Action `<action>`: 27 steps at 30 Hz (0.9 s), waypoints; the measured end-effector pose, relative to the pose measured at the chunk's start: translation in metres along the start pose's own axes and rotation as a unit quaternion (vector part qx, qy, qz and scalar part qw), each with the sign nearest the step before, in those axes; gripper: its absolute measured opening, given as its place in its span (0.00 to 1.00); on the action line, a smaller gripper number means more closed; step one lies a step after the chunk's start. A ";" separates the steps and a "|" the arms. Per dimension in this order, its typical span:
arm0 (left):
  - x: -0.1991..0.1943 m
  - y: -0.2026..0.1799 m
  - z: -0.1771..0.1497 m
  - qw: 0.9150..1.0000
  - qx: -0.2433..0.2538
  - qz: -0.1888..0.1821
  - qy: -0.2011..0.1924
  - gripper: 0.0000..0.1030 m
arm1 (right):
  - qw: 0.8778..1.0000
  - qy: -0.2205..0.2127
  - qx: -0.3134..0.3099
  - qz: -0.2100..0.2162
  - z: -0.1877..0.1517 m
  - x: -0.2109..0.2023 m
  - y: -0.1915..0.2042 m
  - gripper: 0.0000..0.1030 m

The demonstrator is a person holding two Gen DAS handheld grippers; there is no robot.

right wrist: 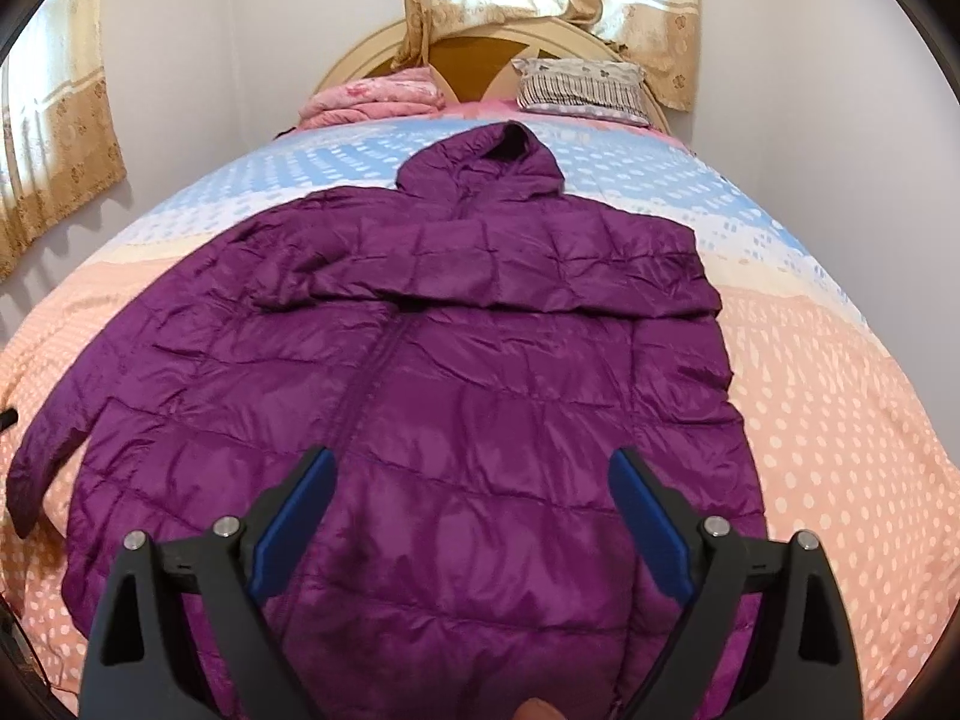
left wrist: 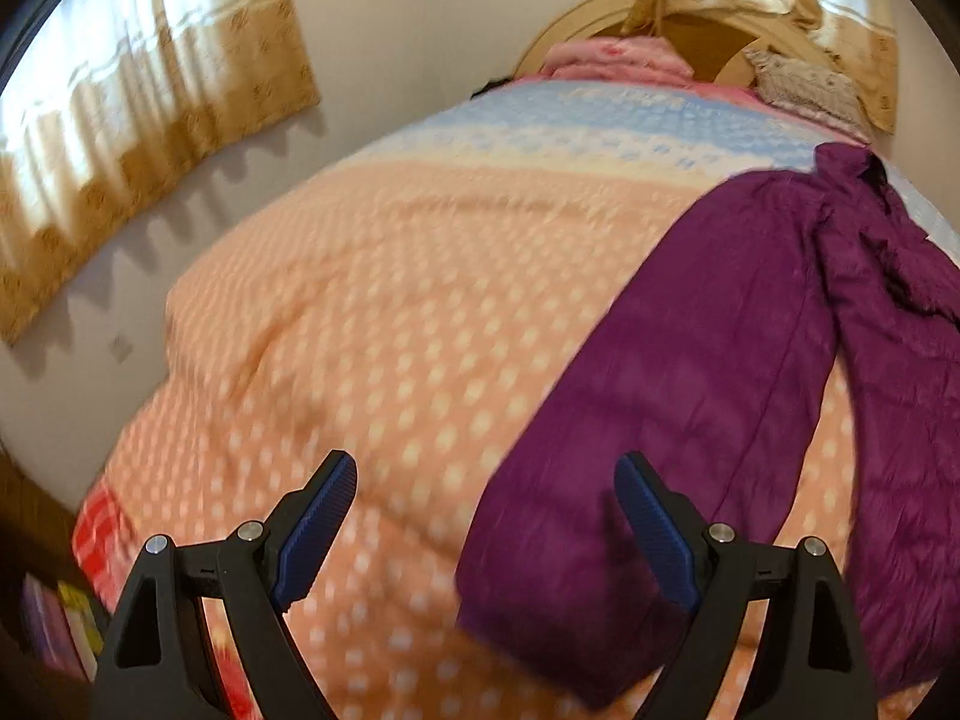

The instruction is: Fold large clothes

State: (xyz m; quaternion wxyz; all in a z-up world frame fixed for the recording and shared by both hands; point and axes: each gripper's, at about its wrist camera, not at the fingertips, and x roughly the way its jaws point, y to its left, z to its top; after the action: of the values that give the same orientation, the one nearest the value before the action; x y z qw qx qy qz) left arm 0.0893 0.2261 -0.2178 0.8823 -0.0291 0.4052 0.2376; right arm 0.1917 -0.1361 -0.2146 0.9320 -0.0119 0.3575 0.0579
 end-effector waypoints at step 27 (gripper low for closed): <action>-0.083 -0.036 0.105 0.987 0.042 -0.056 -0.146 0.05 | 0.999 -0.018 0.043 -0.009 -0.004 -0.006 -0.030 0.92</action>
State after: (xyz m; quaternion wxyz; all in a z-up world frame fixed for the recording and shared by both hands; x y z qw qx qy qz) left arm 0.1326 0.1871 -0.0922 0.9443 0.0202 0.2794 0.1725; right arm 0.1880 -0.1665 -0.2142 0.9383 0.0259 0.3430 0.0348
